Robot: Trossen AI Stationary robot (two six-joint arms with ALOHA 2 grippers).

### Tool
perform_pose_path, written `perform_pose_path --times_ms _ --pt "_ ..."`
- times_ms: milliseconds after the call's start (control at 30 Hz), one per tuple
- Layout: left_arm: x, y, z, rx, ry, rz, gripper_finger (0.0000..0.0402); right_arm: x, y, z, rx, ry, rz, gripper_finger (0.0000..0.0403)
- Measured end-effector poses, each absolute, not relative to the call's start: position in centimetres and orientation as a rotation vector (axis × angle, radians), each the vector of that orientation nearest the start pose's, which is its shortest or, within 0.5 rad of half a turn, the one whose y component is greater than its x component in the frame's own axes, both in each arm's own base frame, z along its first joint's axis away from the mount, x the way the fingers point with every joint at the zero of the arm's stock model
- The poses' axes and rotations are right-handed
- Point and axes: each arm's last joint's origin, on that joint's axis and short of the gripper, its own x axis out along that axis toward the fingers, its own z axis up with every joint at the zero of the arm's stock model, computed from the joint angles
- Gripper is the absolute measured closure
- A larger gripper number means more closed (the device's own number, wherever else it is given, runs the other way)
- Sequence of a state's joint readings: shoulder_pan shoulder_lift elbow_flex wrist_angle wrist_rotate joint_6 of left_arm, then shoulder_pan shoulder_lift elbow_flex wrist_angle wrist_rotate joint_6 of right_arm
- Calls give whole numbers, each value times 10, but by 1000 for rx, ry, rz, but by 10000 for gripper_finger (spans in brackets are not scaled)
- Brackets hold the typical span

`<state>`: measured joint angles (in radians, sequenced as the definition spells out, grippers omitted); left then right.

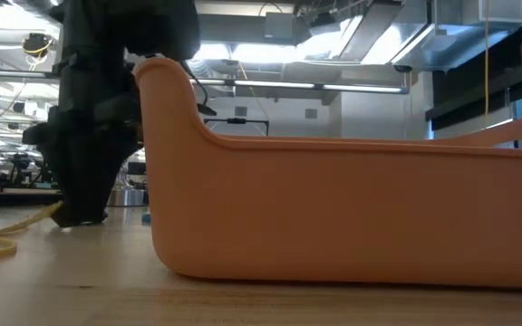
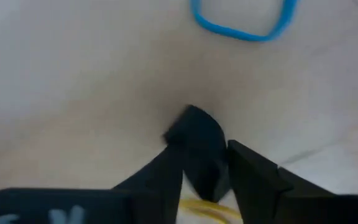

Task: Pick and place rubber bands into bin
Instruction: Put the black rubber band into the orange bin

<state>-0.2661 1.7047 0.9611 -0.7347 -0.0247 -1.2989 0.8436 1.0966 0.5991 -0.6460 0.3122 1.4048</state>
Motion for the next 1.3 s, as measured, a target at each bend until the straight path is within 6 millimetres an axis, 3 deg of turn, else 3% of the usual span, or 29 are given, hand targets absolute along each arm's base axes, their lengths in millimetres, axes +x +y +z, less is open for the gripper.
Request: perform_pose_path --times_ms 167,233,500,733,867,1000,1100,1300 --pt "279 -81 152 -854 1322 706 381 128 131 187 636 1044 -265 389" --pt "283 -85 160 -847 1294 690 393 128 131 187 634 1045 -265 389" --pt "295 -99 214 -675 1242 719 398 128 131 187 592 1048 -240 389" --pt "309 -117 277 -405 960 669 398 128 130 187 585 1043 -241 389" --pt "312 -125 301 -272 820 652 398 128 130 187 584 1042 -241 389" --pt "315 -132 315 -214 754 608 398 128 130 187 584 1042 -241 389" --pt "324 -139 321 -204 730 475 398 128 130 187 584 1042 -241 389" --pt "357 -159 313 -120 669 150 398 128 130 187 585 1041 -240 389"
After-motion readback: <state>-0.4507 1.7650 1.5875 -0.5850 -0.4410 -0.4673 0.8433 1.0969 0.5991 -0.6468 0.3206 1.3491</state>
